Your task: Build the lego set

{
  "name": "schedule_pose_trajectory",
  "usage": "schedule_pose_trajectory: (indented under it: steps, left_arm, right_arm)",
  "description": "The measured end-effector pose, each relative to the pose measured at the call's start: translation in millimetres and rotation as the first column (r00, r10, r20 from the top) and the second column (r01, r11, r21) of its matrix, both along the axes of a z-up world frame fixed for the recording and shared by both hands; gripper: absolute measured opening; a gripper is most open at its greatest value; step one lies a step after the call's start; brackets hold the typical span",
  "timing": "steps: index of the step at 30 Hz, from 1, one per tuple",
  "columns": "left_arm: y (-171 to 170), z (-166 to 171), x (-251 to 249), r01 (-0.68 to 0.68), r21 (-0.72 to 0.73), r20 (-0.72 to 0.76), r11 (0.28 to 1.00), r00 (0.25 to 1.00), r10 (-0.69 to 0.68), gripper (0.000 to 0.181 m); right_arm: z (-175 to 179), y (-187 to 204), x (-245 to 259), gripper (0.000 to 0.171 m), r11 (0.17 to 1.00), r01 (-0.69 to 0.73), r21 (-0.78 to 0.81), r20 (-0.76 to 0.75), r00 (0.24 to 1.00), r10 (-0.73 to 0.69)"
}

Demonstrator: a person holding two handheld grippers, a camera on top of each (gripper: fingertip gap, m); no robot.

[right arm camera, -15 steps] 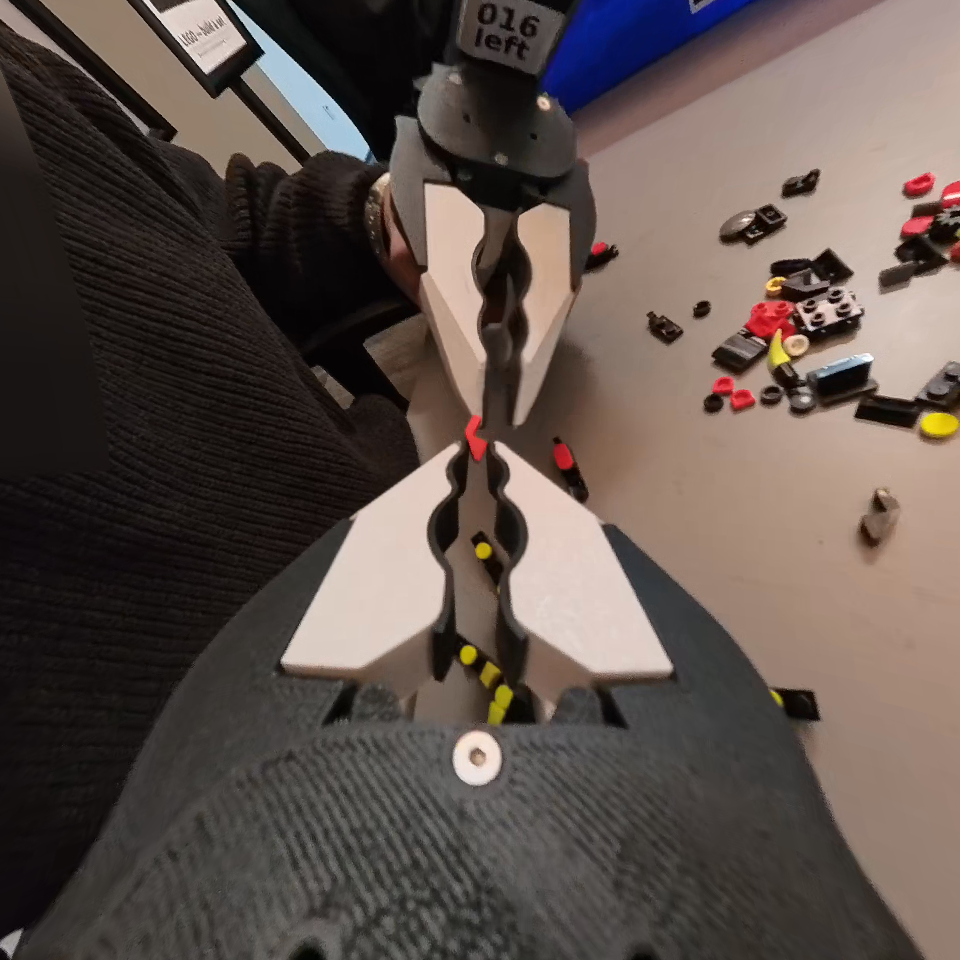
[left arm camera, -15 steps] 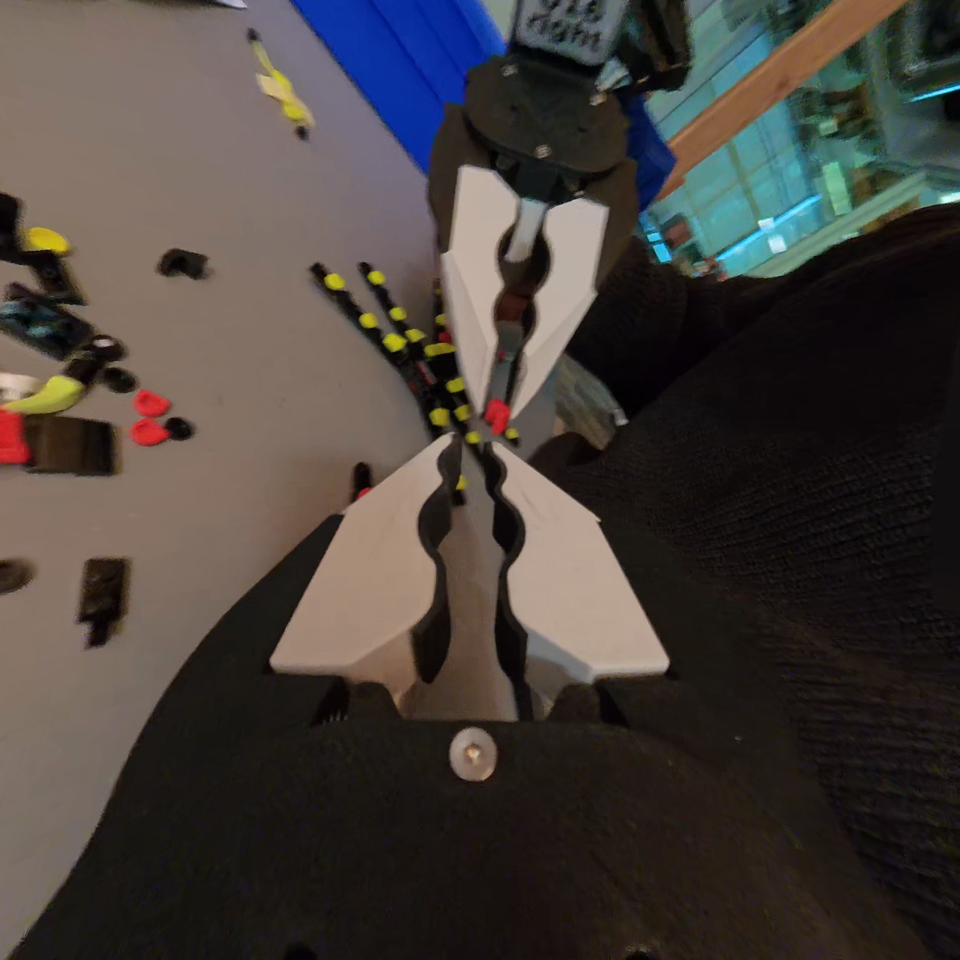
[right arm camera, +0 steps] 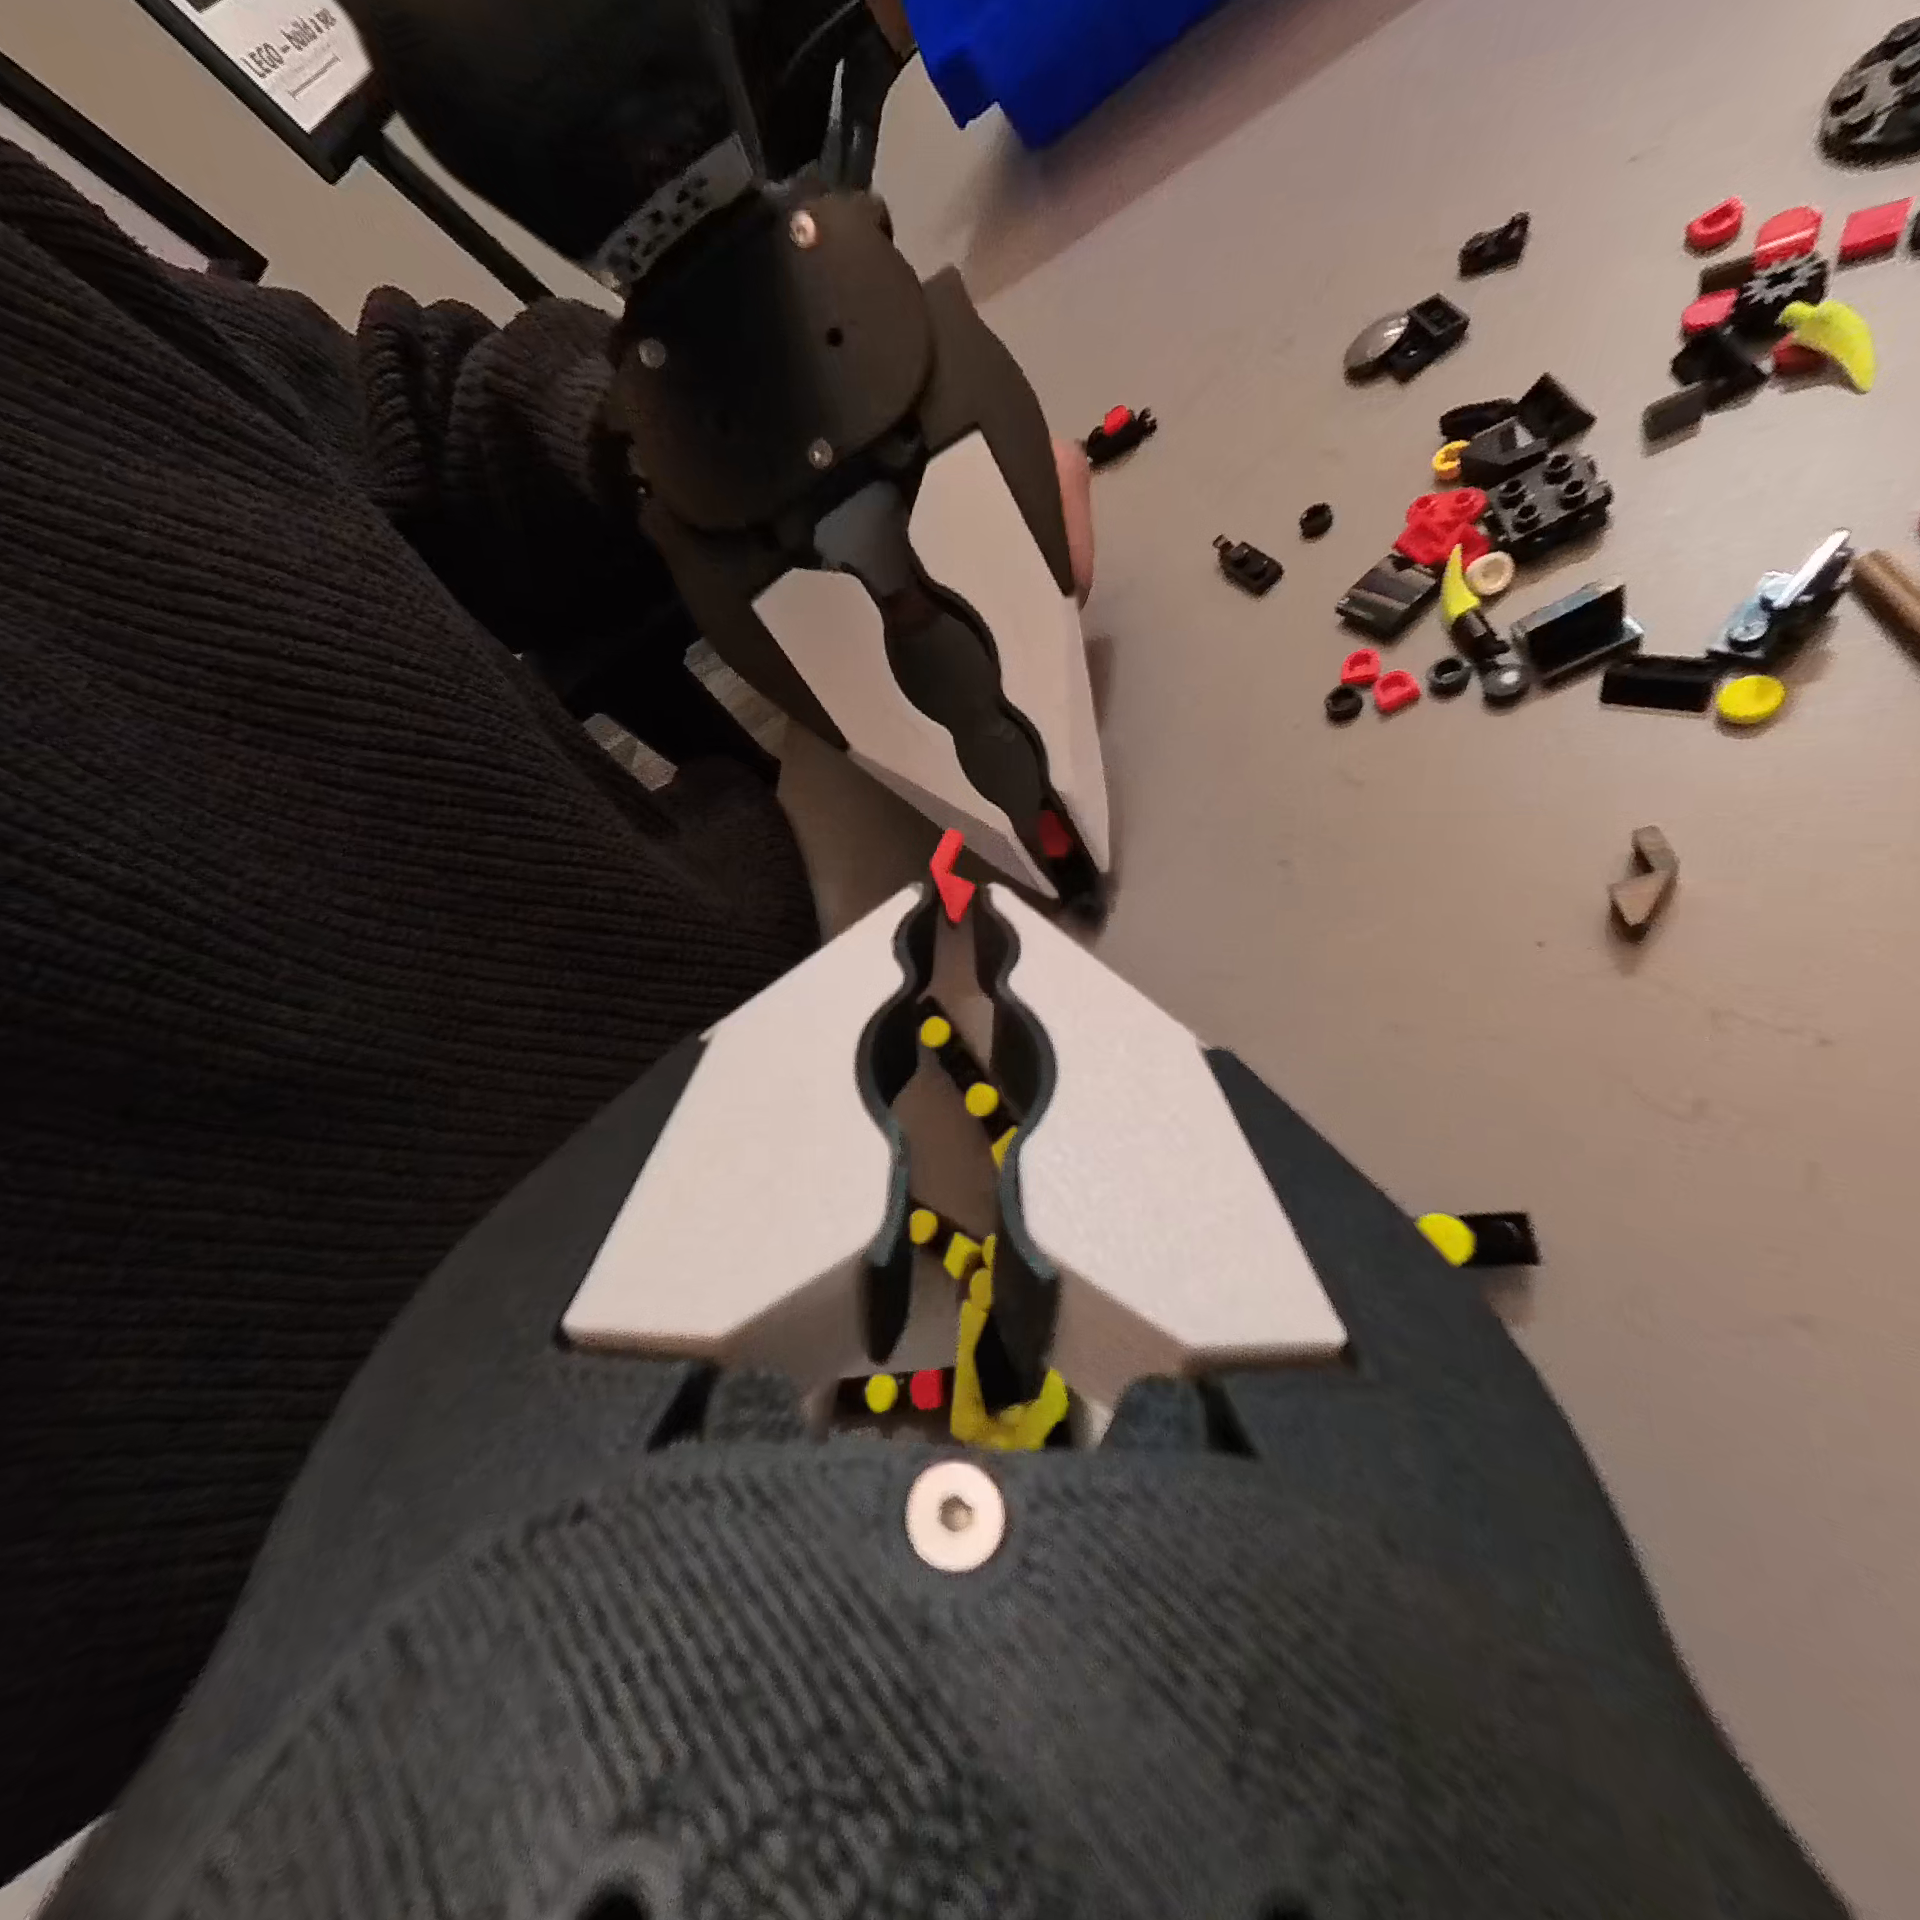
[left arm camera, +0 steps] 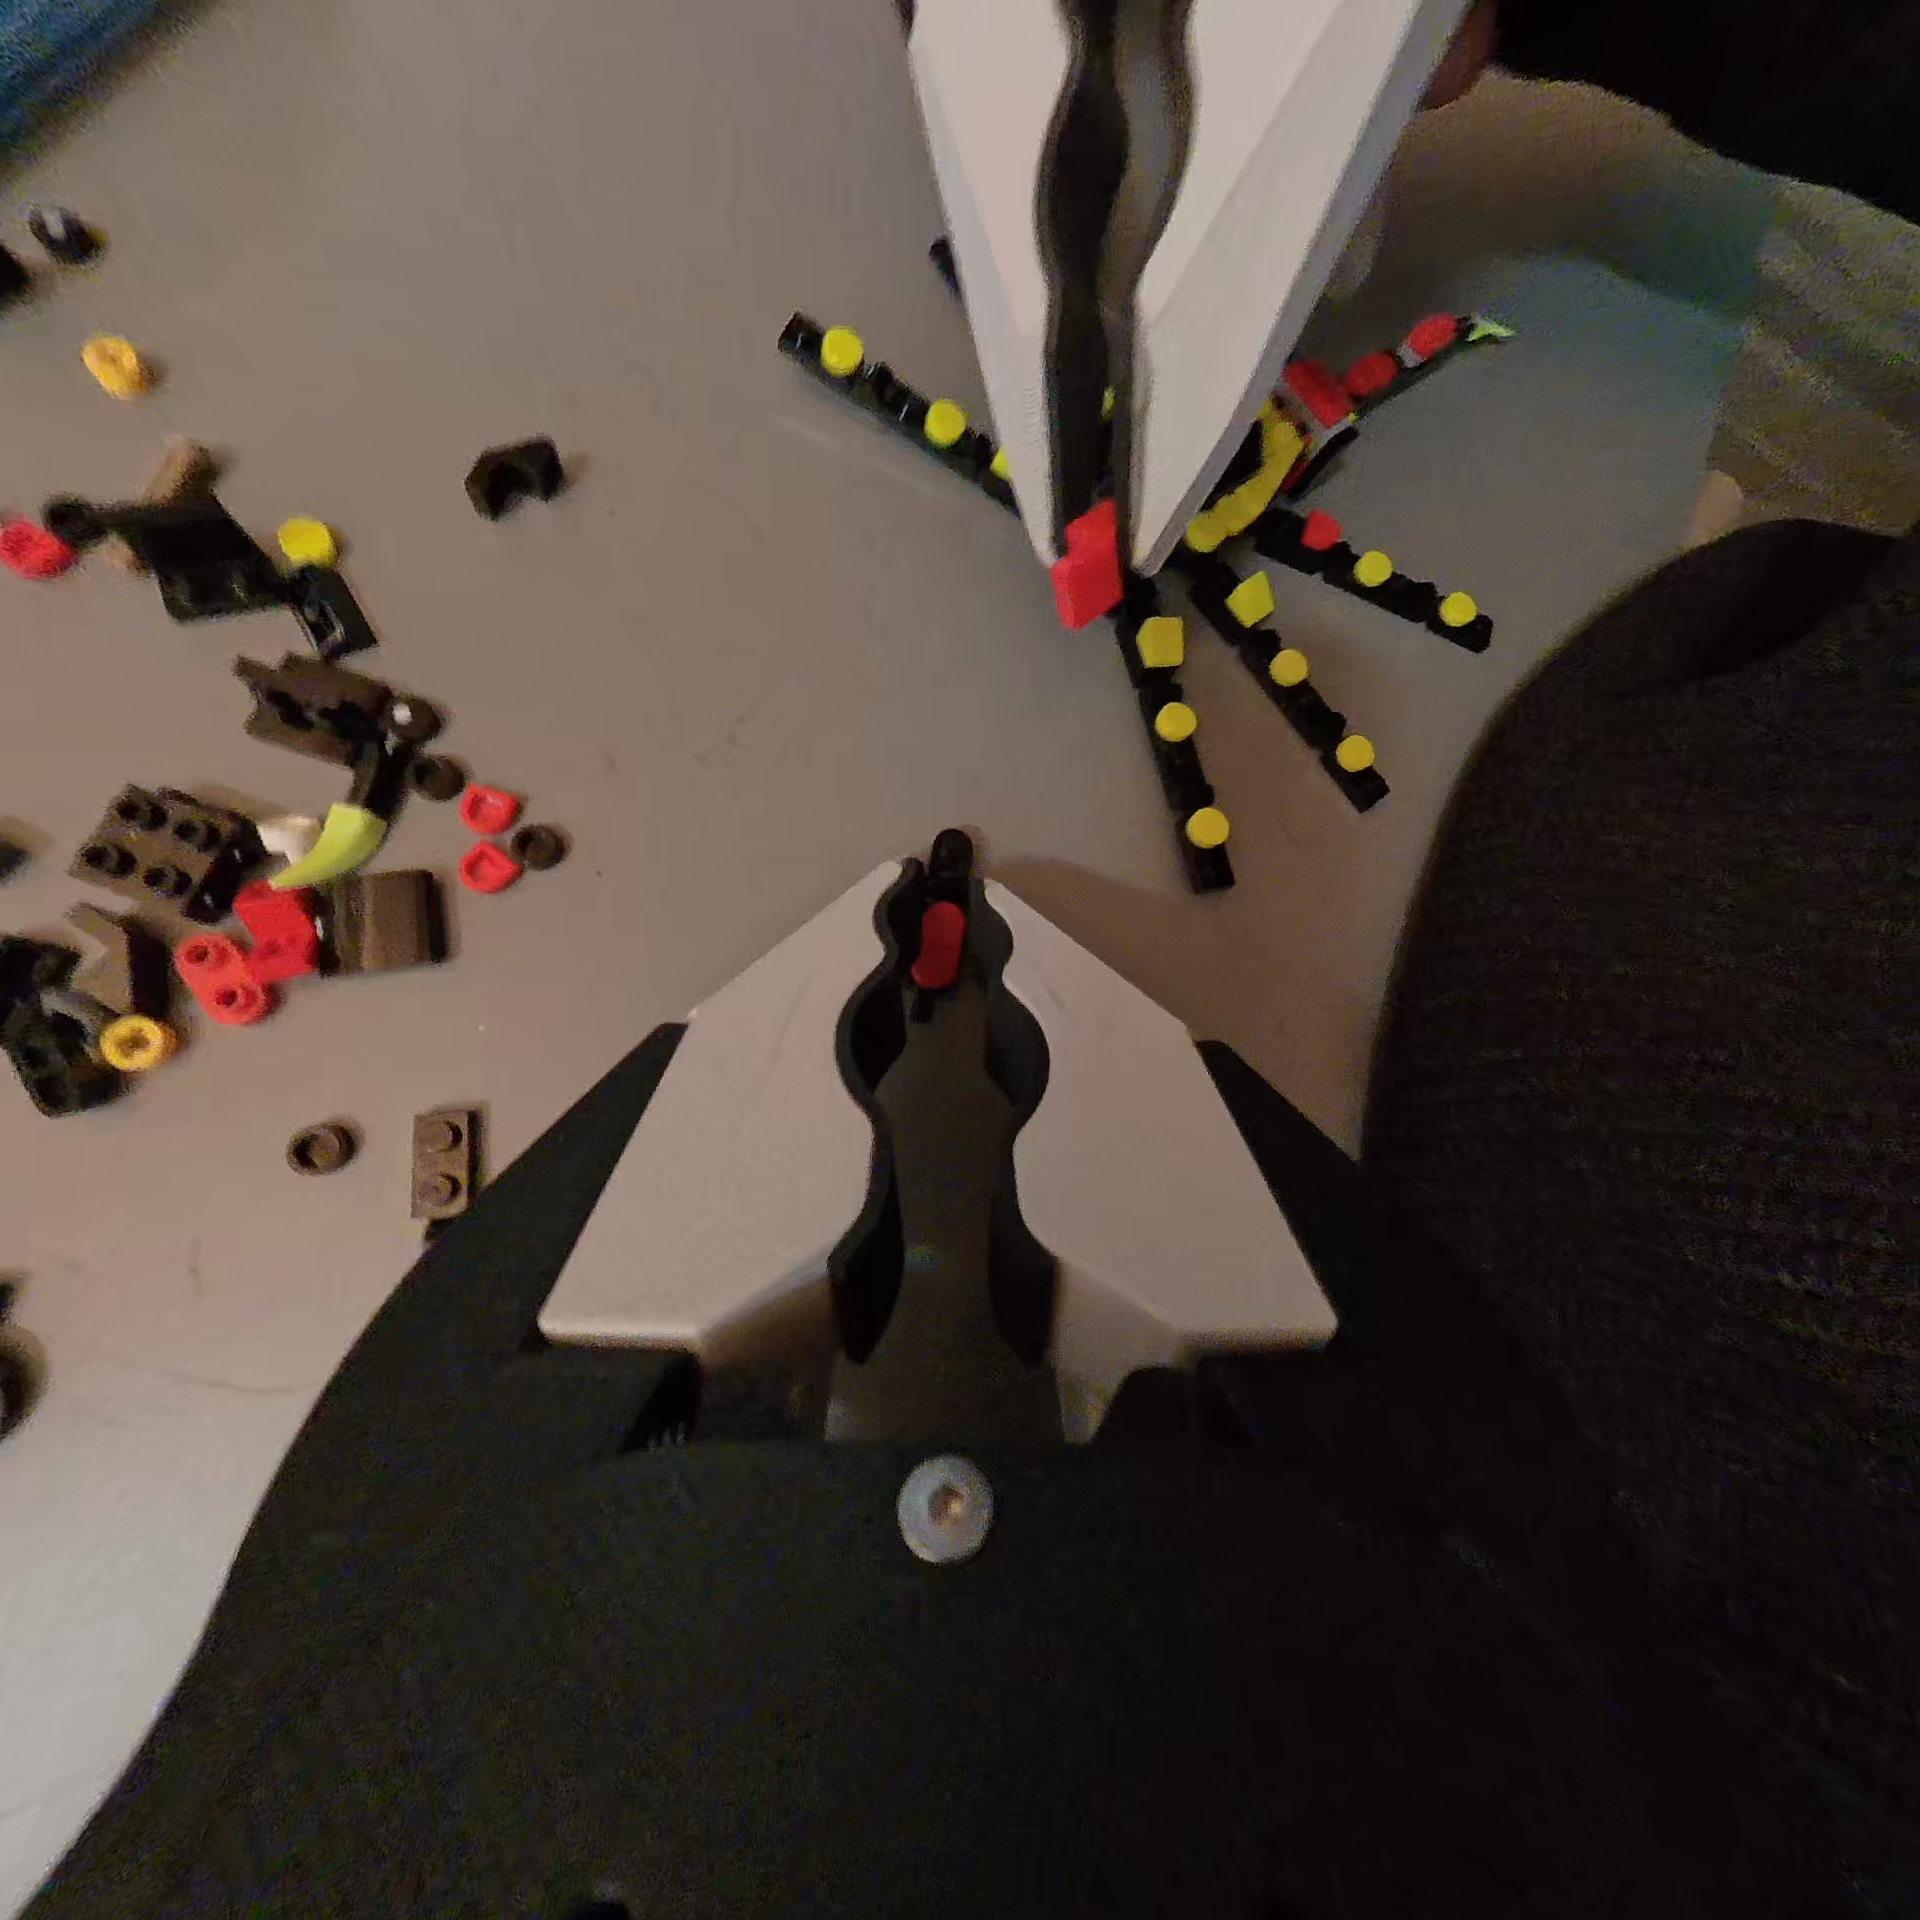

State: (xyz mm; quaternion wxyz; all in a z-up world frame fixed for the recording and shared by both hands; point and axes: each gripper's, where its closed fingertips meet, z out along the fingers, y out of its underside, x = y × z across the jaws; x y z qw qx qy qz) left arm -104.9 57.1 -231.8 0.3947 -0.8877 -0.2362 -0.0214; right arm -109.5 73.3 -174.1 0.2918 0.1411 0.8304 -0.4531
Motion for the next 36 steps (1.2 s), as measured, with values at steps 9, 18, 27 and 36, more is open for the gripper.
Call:
schedule_pose_trajectory:
  steps: [9, 18, 27, 36]
  left_arm:
    - [11, 54, 6, 0.175, 0.166, -0.363, 0.970, 0.926, -0.105, 0.006]
    - [14, 66, 23, 0.303, 0.144, -0.508, 0.942, 0.839, -0.193, 0.005]
    - [15, 70, 29, 0.336, 0.136, -0.543, 0.932, 0.812, -0.214, 0.004]
    - [12, 68, 18, 0.262, 0.171, -0.475, 0.950, 0.867, -0.154, 0.005]
  right_arm:
    - [2, -2, 14, 0.005, 0.998, -0.055, -0.005, 0.051, 0.997, 0.055]
    - [11, -2, 31, 0.004, 0.993, -0.110, -0.045, 0.195, 0.974, 0.116]
    - [9, -1, 37, 0.004, 0.990, -0.136, -0.037, 0.268, 0.953, 0.141]
    - [6, -4, 26, 0.004, 0.995, -0.095, -0.021, 0.052, 0.994, 0.096]
